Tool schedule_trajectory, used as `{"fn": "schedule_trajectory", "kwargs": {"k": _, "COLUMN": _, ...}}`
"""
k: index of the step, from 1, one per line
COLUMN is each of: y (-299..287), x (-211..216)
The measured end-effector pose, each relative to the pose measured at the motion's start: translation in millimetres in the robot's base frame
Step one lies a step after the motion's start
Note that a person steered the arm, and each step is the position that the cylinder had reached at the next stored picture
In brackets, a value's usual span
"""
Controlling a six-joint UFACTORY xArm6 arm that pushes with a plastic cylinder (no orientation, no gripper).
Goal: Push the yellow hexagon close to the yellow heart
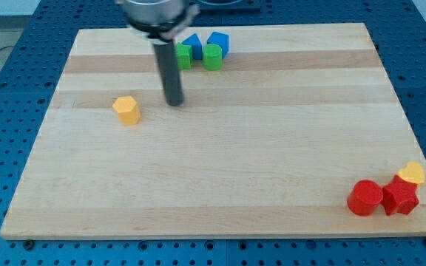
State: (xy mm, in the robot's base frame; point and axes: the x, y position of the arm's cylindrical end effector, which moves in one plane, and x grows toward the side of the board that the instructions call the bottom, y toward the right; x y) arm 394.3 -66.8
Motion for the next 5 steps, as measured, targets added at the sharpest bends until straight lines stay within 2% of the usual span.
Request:
{"fn": "schedule_trajectory", "kwargs": {"k": 1, "y": -31, "x": -34}}
{"fn": "schedule_trajectory", "kwargs": {"k": 2, "y": -111, "x": -57}}
{"fn": "schedule_trajectory", "kwargs": {"k": 3, "y": -195, "x": -37}}
{"fn": "schedule_trajectory", "kwargs": {"k": 4, "y": -185, "x": -1}}
{"fn": "schedule_trajectory", "kwargs": {"k": 5, "y": -93, "x": 22}}
